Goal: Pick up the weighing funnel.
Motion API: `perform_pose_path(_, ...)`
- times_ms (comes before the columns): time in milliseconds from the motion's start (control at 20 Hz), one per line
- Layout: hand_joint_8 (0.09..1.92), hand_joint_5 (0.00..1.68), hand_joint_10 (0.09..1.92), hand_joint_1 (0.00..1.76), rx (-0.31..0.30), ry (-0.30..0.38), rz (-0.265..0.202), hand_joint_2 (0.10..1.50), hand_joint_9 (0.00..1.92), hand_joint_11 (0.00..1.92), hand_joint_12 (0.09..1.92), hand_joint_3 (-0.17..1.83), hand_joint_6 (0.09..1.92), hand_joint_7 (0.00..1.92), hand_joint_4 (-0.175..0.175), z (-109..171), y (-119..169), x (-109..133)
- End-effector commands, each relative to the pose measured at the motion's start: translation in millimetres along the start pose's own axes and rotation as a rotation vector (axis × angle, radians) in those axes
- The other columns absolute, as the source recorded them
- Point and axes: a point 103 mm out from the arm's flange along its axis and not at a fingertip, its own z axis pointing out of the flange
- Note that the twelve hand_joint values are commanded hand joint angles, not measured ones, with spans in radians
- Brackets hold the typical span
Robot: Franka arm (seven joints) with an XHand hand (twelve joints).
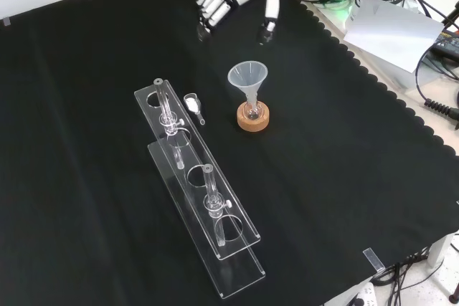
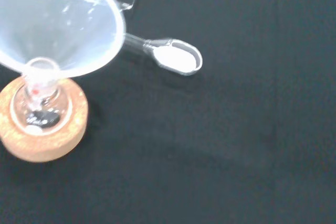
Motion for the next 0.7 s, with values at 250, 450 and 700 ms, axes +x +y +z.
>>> perform_pose_path(250, 0.64, 0.41, 0.59, 0.62, -0.041, 0.105, 0.01, 0.68, 0.6, 0.5, 1.31, 0.37, 0.09, 0.38, -0.049, 21, 15, -43)
perform_pose_path(450, 0.64, 0.48, 0.57, 0.67, -0.056, 0.154, 0.013, 0.67, 0.67, 0.54, 1.29, 0.4, 0.09, 0.47, -0.048, 33, 28, -59)
perform_pose_path(700, 0.62, 0.54, 0.52, 0.76, -0.054, 0.179, 0.009, 0.66, 0.74, 0.58, 1.27, 0.46, 0.09, 0.55, -0.044, 51, 54, -77)
